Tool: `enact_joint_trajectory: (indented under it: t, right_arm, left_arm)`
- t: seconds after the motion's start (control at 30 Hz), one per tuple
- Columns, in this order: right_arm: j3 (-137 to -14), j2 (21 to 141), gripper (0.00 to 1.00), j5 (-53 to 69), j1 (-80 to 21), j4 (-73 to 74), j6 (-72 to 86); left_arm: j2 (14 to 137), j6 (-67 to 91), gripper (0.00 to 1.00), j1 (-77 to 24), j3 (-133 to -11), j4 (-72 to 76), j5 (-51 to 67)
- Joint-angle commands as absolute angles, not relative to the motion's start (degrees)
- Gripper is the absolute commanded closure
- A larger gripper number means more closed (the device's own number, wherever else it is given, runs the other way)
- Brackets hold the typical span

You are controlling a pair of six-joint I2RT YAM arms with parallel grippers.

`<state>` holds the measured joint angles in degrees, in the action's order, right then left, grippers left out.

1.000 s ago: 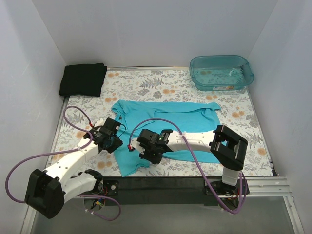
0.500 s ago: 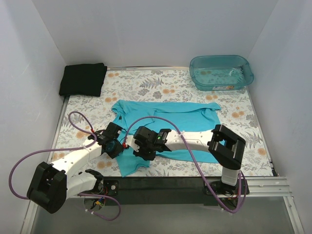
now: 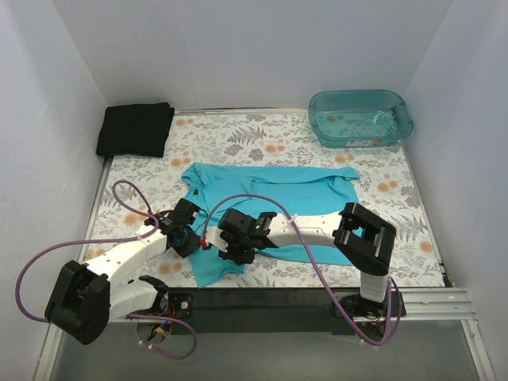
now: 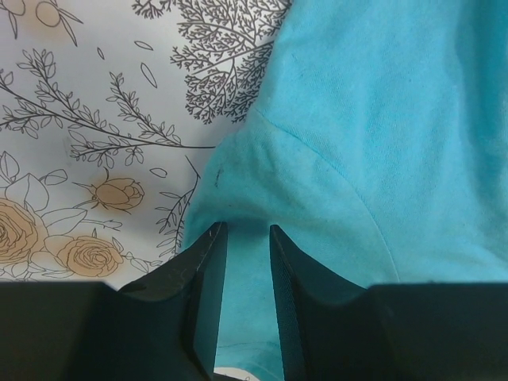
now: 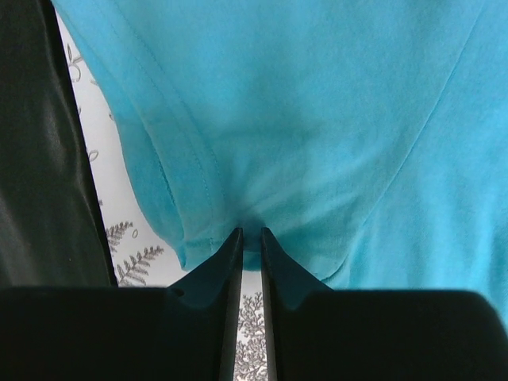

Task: Fold and stack the t-shirts
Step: Flatten the tshirt out

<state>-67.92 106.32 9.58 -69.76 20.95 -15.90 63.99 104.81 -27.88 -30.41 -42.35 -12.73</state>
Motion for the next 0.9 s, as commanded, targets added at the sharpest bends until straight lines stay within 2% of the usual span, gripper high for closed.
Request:
enact_joint_trajectory:
  t: [0.0, 0.5, 0.63, 0.87]
  right_arm:
    - [-63.5, 106.4, 0.82, 9.3, -69.7, 27.2, -17.4]
    - [-63.9, 102.7, 0.80, 17.0, -70.6, 32.2, -17.0]
    - [-65.4, 101.3, 0.77, 14.3, -70.6, 33.7, -16.2]
    - [-68.4, 96.0, 0.69, 6.9, -67.0, 33.4, -13.3]
  left_arm:
    - [64.7, 104.5, 0.71, -27.9, -31.2, -45.7, -16.2]
    - [59.9, 106.2, 0.71, -27.9, -34.6, -51.7, -12.8]
    - [57.1, 103.7, 0.63, -27.9, -40.3, -54.4, -17.9]
    - [62.6, 95.1, 0.52, -27.9, -49.0, -49.9, -24.0]
